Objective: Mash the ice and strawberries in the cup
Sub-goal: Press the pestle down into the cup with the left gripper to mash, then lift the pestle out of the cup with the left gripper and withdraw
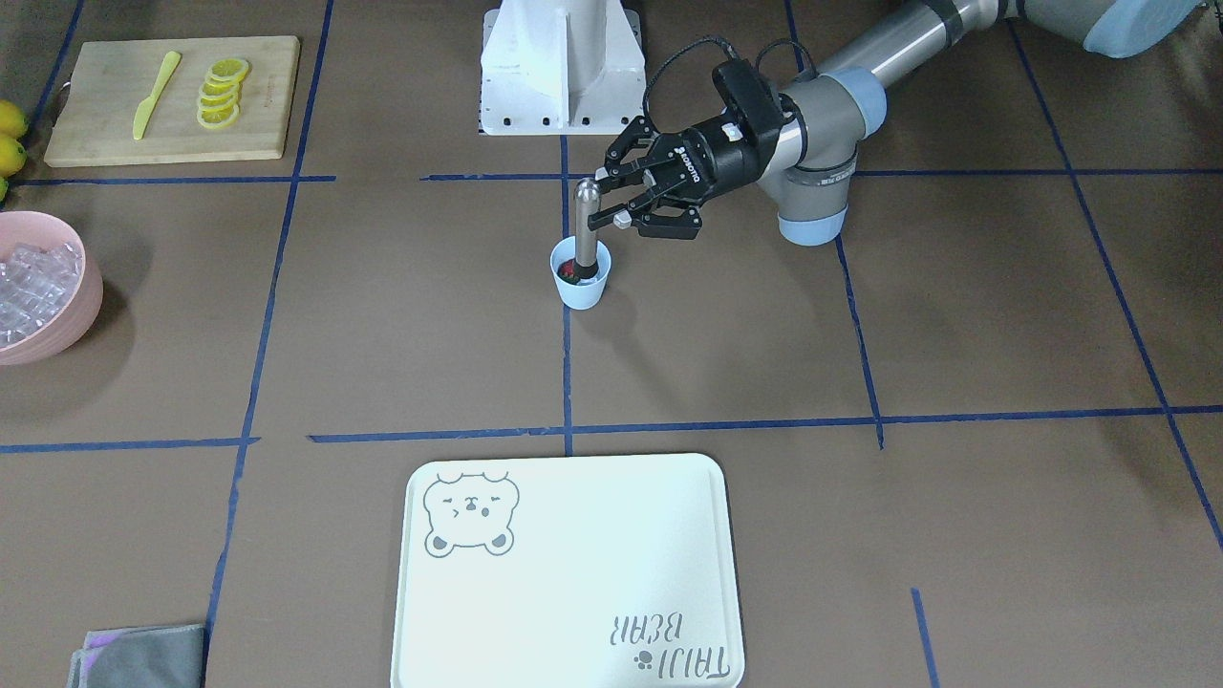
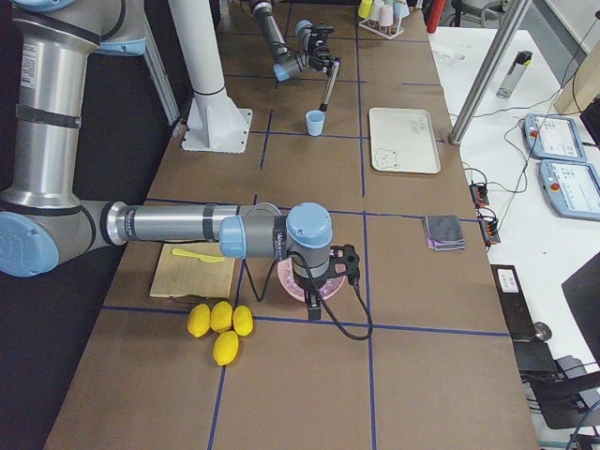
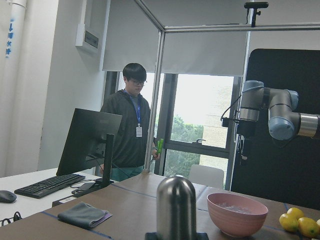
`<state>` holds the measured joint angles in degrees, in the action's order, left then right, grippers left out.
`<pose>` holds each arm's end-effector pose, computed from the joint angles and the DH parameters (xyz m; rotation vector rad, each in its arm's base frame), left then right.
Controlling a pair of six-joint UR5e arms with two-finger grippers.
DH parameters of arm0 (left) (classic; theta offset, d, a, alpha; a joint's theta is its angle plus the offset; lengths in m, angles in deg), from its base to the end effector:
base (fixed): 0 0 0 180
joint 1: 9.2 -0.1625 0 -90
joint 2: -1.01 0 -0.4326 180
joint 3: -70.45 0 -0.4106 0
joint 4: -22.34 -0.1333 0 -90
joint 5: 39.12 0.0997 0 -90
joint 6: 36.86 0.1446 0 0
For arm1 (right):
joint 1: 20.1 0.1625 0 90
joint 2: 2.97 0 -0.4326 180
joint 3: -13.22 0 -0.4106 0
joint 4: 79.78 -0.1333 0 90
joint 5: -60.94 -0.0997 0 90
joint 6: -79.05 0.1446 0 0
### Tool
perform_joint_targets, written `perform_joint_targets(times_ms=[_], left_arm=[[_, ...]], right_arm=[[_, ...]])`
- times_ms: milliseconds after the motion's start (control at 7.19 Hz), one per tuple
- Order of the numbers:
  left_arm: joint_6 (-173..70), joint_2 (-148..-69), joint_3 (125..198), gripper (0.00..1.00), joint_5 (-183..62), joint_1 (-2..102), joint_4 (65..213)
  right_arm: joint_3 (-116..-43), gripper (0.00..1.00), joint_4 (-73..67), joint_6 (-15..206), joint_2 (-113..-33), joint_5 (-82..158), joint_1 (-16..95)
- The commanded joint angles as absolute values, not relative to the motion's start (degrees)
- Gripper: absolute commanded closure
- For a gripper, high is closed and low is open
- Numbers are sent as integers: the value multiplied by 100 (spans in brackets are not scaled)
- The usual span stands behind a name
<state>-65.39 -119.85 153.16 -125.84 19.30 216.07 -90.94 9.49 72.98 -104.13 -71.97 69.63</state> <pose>0.5060 -0.4358 0.2029 1.6003 1.5564 0.2525 0.0328 -0.4328 0.6646 0.0999 -0.7451 -0.1298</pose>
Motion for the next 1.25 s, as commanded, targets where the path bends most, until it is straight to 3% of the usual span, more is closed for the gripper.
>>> perform_joint_targets(times_ms=[0,557,1113], left_arm=[[-6604,-11600,16488,100,-12586,2015,19698],[-6516,-11386,18502,100,-13068,2252,14780],[-6140,-11483,19226,100,-14464,3409,10835]], right_arm=[[-9102,0,943,7307,-10387,-7195,6963],[-9076,0,952,7298,-10395,-7195,6963],[-9067,0,943,7298,-10404,-7195,6963]])
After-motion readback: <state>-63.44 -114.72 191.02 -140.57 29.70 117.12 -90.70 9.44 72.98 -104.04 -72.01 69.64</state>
